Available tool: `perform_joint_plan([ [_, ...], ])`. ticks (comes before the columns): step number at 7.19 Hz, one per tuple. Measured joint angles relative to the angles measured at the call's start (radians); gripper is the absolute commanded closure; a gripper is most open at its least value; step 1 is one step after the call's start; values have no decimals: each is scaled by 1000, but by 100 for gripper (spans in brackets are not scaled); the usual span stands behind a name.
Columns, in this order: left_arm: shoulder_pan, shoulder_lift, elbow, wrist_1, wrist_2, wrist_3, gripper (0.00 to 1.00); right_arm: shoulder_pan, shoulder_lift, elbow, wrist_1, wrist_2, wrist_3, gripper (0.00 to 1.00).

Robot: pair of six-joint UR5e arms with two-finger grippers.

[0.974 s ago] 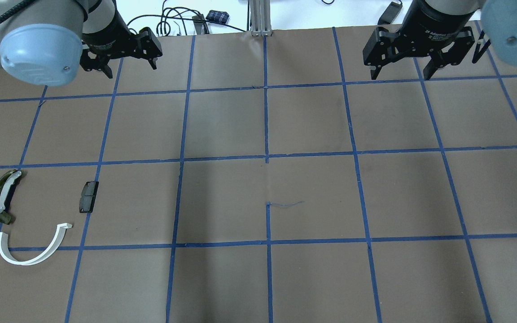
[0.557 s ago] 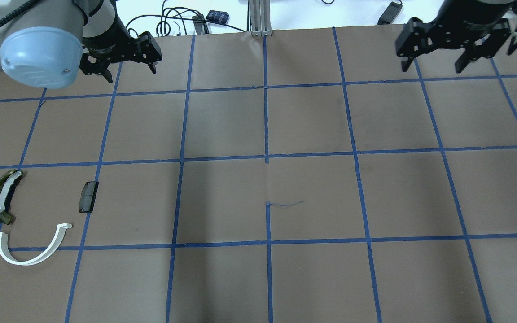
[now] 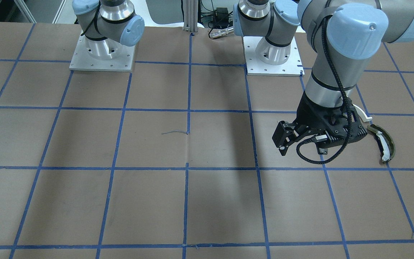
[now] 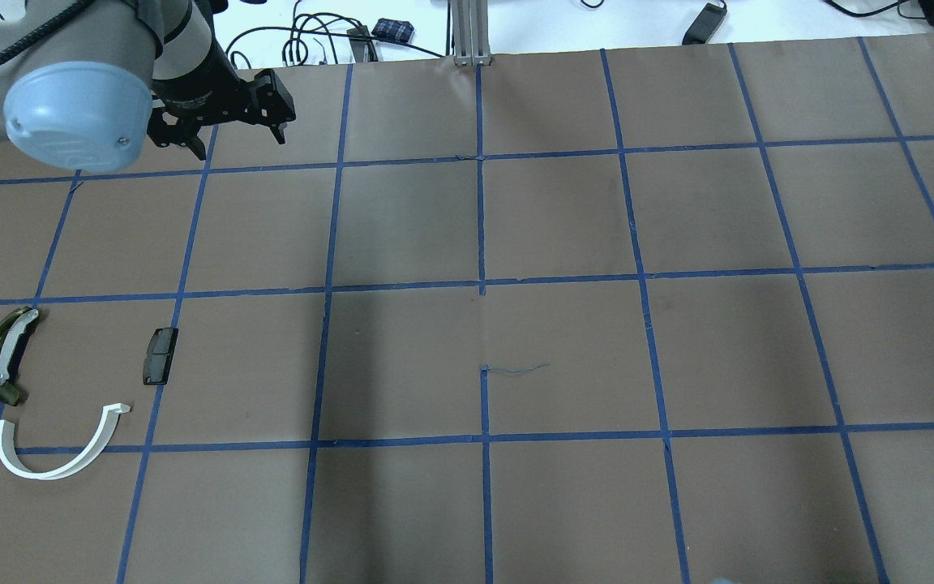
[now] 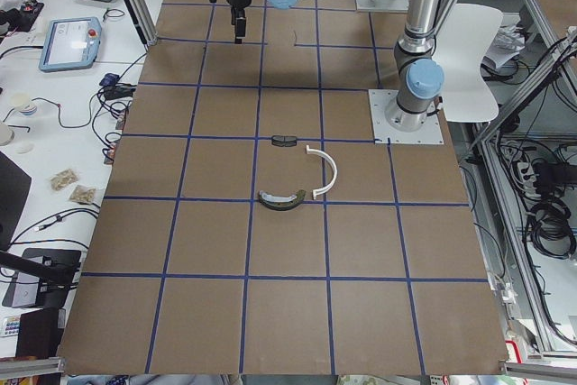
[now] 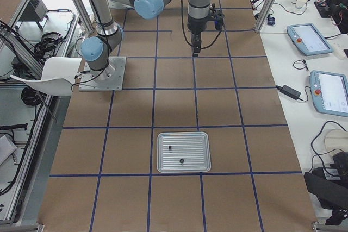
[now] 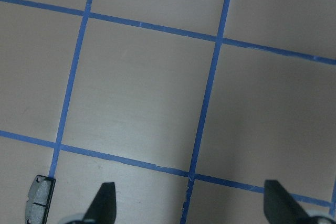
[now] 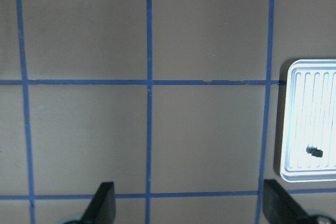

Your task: Place bearing gear from tray to pile

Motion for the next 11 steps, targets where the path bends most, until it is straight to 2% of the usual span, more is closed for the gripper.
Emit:
perform_joint_plan([
  [2,-1,5,-4,3,-1,0,0,-182,91,9,-46,-2,-341,4],
  [4,-9,20,-16,2,2,0,0,-328,219,58,-224,0,-583,3],
  [5,-12,35,-26,1,0,0,0,-382,262,106,-309,5,-641,3],
  [8,-18,96,-84,-10,-5,4,0,-473,300,351,-648,17,-736,7],
  [9,-17,121,-110,-7,-14,9,0,-487,307,391,-715,22,-760,8],
  [11,-14,147,-114,-3,-29,12,0,-510,355,389,-757,33,-802,9],
])
